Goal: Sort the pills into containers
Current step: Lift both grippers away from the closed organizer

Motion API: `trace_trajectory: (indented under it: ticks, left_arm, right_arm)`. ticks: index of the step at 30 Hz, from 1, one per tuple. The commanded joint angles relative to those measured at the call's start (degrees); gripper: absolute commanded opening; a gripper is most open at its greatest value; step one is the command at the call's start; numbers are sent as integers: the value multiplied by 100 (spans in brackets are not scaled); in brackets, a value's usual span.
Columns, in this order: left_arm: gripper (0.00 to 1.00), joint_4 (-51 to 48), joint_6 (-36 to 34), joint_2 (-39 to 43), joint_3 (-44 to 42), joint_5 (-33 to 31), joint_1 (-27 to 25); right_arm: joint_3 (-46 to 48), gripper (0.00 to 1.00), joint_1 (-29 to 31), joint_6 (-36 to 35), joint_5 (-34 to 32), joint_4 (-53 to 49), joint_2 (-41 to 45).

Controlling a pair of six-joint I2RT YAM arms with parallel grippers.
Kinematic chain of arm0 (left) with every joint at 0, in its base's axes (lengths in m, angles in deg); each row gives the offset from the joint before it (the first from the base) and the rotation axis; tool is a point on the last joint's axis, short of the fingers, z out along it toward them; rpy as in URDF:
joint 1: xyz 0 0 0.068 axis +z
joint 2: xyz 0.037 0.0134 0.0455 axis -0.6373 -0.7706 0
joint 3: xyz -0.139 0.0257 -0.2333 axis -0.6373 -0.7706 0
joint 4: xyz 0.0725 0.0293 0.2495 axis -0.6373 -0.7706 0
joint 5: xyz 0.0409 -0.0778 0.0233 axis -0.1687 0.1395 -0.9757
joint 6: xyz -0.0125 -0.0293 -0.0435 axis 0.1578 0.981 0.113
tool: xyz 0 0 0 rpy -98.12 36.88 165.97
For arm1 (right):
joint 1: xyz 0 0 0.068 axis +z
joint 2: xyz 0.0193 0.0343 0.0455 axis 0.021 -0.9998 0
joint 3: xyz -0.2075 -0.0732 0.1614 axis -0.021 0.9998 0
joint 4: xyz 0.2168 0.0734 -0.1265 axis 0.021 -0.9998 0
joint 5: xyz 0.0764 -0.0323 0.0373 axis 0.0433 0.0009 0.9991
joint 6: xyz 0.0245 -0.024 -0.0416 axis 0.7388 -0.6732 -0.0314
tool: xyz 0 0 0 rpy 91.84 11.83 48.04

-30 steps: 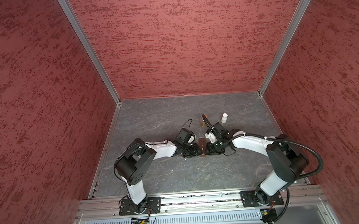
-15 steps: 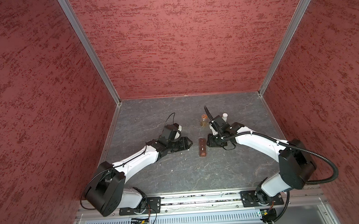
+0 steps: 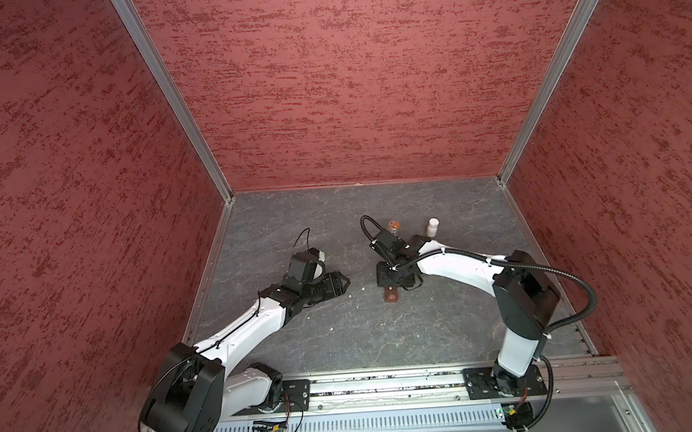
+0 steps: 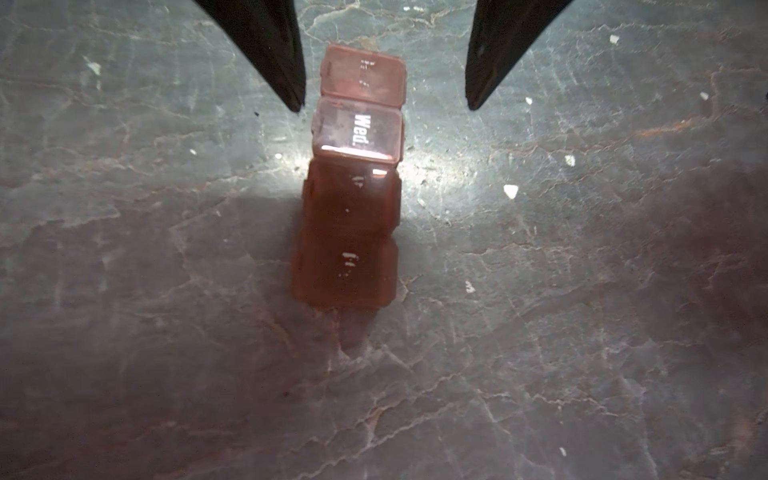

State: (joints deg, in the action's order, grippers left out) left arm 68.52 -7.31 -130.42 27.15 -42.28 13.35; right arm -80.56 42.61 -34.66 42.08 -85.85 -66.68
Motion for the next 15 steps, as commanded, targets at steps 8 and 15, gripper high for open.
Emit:
trace_trajectory:
  ticks: [8, 15]
  left_arm:
    - [76, 273, -90, 187, -250, 187, 198]
    - [76, 323, -97, 169, -280, 225, 238]
  right_arm:
    - [-230, 65, 40, 354, -356, -262, -459]
    - [-318, 52, -27, 228, -246, -218, -618]
